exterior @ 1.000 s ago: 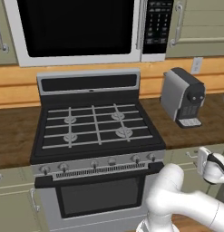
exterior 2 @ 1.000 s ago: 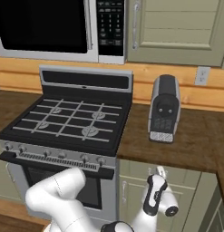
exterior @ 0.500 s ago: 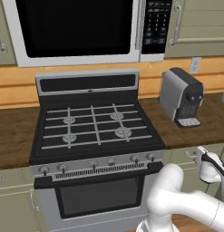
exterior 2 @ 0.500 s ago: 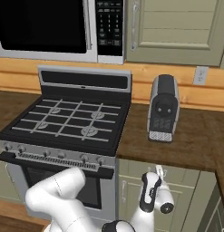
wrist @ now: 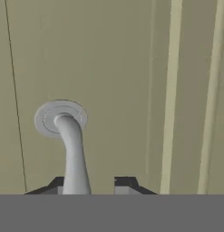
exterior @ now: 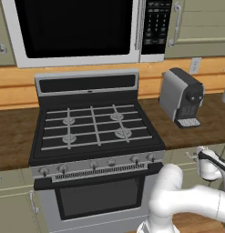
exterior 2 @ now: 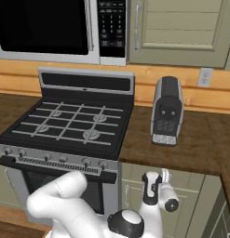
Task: Take a straw from the drawer in front and place it inside the glass cup on the dining counter.
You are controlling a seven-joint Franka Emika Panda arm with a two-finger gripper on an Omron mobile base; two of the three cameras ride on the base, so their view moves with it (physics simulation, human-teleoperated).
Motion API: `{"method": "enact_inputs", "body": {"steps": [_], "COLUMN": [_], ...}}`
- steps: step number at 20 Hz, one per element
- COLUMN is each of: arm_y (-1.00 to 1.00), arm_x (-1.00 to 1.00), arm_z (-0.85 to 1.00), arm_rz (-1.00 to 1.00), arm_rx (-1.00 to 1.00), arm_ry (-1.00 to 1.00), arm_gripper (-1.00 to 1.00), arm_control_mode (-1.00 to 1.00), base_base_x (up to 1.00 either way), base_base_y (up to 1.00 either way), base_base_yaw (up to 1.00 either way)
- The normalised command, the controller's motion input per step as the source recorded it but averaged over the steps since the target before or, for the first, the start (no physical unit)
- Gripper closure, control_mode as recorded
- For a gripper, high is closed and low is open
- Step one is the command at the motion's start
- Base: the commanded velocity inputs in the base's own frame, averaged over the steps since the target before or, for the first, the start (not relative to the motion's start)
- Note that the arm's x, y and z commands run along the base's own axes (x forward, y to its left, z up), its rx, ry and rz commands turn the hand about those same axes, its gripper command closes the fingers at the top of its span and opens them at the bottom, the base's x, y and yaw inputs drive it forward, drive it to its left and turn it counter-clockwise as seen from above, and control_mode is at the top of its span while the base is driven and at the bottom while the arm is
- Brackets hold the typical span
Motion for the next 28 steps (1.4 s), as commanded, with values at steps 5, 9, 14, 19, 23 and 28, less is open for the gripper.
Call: {"method": "enact_inputs", "body": {"steps": [5, 9, 14, 19, 23, 28], "arm_y": [-0.02, 0.0, 0.0, -0.11, -0.41, -0.64], "arm_x": [0.06, 0.0, -0.65, -1.0, -1.0, -1.0], "arm_z": [-0.19, -0.26, -0.4, -0.47, -0.52, -0.51], "arm_rz": [0.0, 0.0, 0.03, 0.03, 0.0, 0.0], "arm_rx": [0.3, 0.2, 0.04, 0.1, 0.14, 0.19], "arm_ry": [0.39, 0.35, 0.1, 0.0, 0.0, 0.0], "arm_gripper": [1.0, 1.0, 1.0, 1.0, 1.0, 1.0], "arm_control_mode": [-1.0, -1.0, -1.0, -1.0, -1.0, -1.0], "base_base_x": [0.0, 0.0, 0.0, 0.0, 0.0, 0.0], "base_base_y": [0.0, 0.0, 0.0, 0.0, 0.0, 0.0], "base_base_yaw": [0.0, 0.0, 0.0, 0.0, 0.0, 0.0]}}
